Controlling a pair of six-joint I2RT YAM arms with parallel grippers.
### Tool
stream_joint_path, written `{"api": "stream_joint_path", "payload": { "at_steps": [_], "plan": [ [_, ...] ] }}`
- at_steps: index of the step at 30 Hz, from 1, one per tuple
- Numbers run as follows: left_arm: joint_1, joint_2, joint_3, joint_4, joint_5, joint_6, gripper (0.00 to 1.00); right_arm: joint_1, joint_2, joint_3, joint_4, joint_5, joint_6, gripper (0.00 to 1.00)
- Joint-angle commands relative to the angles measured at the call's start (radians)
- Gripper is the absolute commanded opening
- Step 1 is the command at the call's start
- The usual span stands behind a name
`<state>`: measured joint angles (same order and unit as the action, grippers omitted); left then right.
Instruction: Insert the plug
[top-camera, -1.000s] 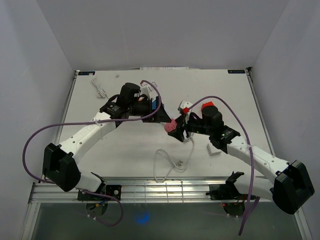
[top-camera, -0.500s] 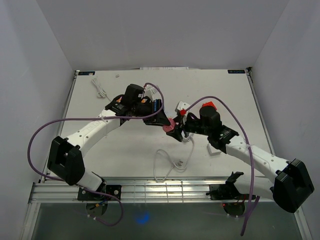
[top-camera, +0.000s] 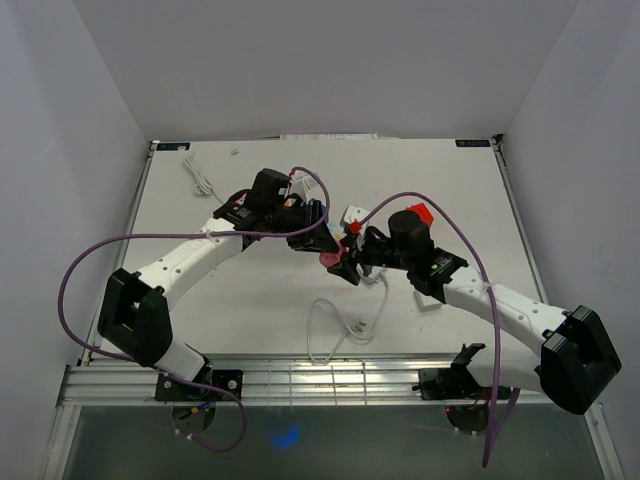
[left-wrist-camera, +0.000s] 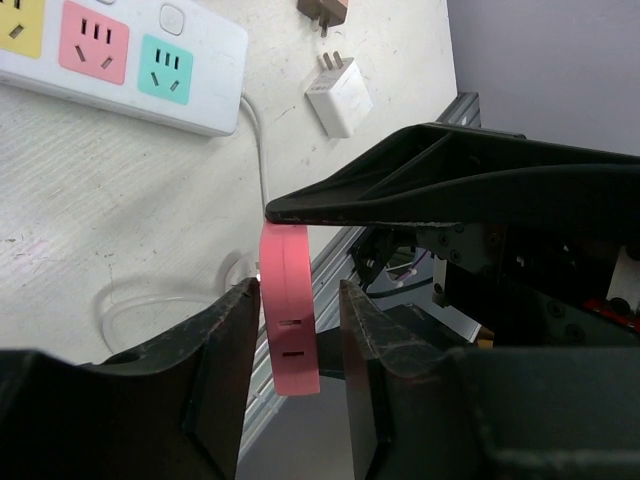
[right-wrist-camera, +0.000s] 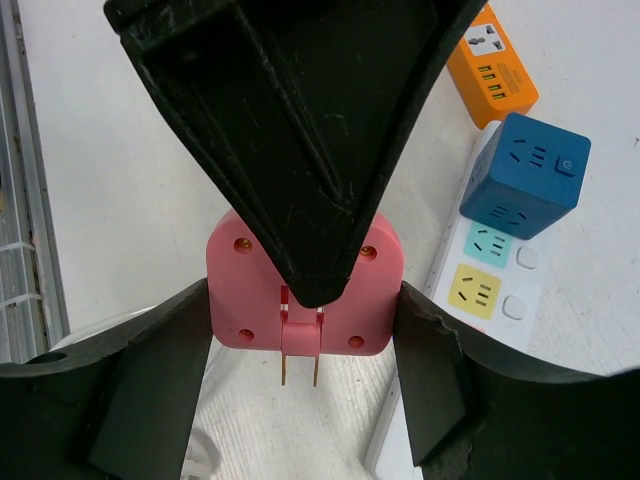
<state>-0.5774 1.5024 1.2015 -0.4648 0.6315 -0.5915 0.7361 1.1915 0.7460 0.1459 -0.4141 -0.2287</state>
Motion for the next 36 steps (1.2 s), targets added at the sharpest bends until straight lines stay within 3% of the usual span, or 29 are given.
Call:
{"api": "stream_joint_path", "payload": {
  "at_steps": [1, 14, 17, 19, 22, 23, 27, 31, 32, 36],
  "plan": [
    [0.001, -0.022, 0.021, -0.003, -0.004, 0.019, 0.49, 0.013, 0.008, 0.049, 0.011, 0.018, -0.029, 0.28],
    [0.028, -0.033, 0.013, -0.026, 0.011, 0.038, 0.46, 0.025, -0.004, 0.027, 0.009, 0.024, -0.034, 0.28],
    [0.028, -0.028, 0.015, -0.021, 0.01, 0.036, 0.32, 0.026, -0.006, 0.027, 0.004, 0.026, -0.037, 0.27],
    [0.028, -0.03, 0.017, -0.02, 0.011, 0.036, 0.27, 0.028, -0.006, 0.026, 0.001, 0.031, -0.041, 0.28],
    [0.028, -0.03, 0.013, -0.014, 0.019, 0.032, 0.08, 0.029, -0.003, 0.027, -0.006, 0.041, -0.044, 0.3],
    [0.028, -0.031, 0.012, -0.012, 0.026, 0.03, 0.0, 0.029, -0.001, 0.026, -0.006, 0.043, -0.047, 0.32],
    [0.028, -0.03, 0.003, -0.008, 0.036, 0.03, 0.0, 0.031, 0.002, 0.03, 0.0, 0.049, -0.049, 0.43],
    [0.031, -0.042, 0.0, -0.012, 0.008, 0.013, 0.0, 0.031, -0.003, 0.033, 0.003, 0.07, -0.055, 0.99],
    [0.031, -0.045, 0.001, -0.024, -0.007, 0.006, 0.0, 0.032, -0.007, 0.03, 0.004, 0.07, -0.055, 0.9],
    [0.036, -0.051, 0.016, -0.073, -0.158, -0.065, 0.0, 0.032, -0.047, -0.002, 0.04, 0.081, -0.043, 0.89]
  ]
}}
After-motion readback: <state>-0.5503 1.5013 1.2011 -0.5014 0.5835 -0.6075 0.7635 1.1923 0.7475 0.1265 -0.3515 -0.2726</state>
